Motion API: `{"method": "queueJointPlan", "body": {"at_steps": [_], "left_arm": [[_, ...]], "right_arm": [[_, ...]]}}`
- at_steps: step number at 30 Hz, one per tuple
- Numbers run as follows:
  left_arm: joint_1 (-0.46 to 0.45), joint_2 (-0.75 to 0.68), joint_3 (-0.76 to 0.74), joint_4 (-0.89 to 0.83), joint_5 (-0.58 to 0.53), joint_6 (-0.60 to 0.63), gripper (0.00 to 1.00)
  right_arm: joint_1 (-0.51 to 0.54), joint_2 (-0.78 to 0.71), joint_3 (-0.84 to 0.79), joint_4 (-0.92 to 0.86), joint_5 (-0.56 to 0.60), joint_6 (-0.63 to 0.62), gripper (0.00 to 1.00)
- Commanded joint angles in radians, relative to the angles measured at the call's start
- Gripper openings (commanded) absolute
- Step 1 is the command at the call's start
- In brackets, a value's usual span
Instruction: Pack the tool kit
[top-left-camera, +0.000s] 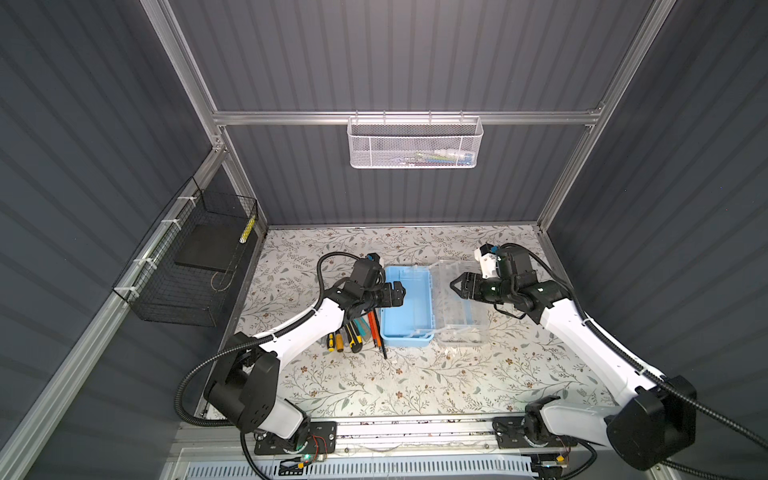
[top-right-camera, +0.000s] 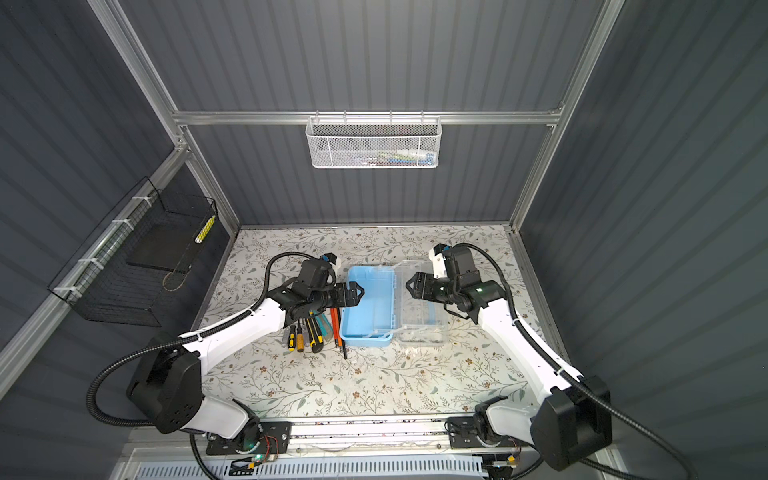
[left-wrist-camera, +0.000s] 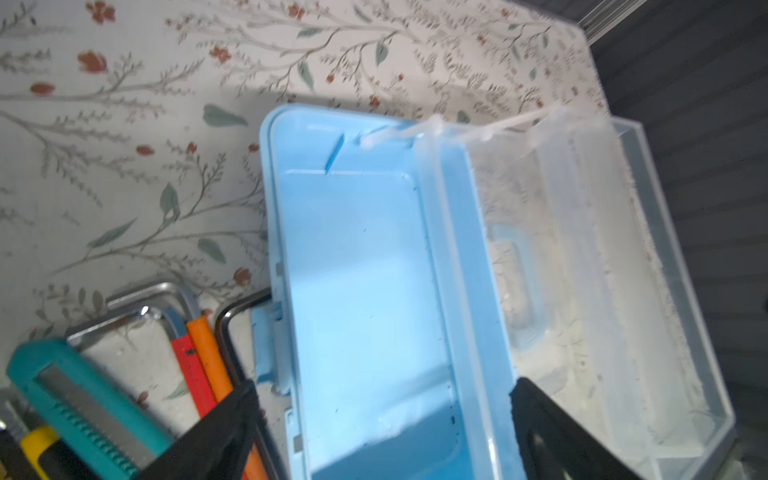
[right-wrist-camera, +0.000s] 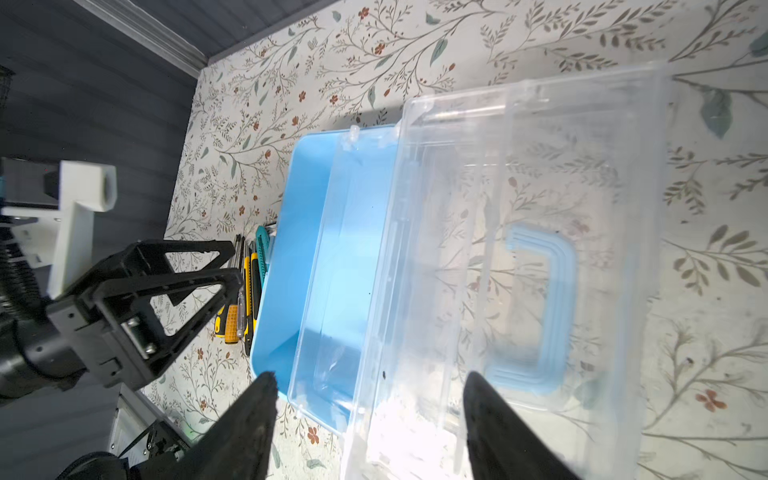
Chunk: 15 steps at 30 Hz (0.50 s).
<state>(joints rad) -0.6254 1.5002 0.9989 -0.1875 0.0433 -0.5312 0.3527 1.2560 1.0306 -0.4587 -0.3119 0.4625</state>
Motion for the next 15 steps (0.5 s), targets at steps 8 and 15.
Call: {"method": "queueJointPlan", "body": {"at_steps": [8,15], "left_arm": [[-0.006,0.057,-0.054,0.101,0.026,-0.063,0.94],[-0.081,0.123,-0.052,0.156,0.033,-0.104,0.94]], "right_arm": [[0.021,0.023,0.016,0.016,-0.06,0.001,0.71],[0.021,0.026,-0.003,0.029,-0.069,0.013,0.71]]}}
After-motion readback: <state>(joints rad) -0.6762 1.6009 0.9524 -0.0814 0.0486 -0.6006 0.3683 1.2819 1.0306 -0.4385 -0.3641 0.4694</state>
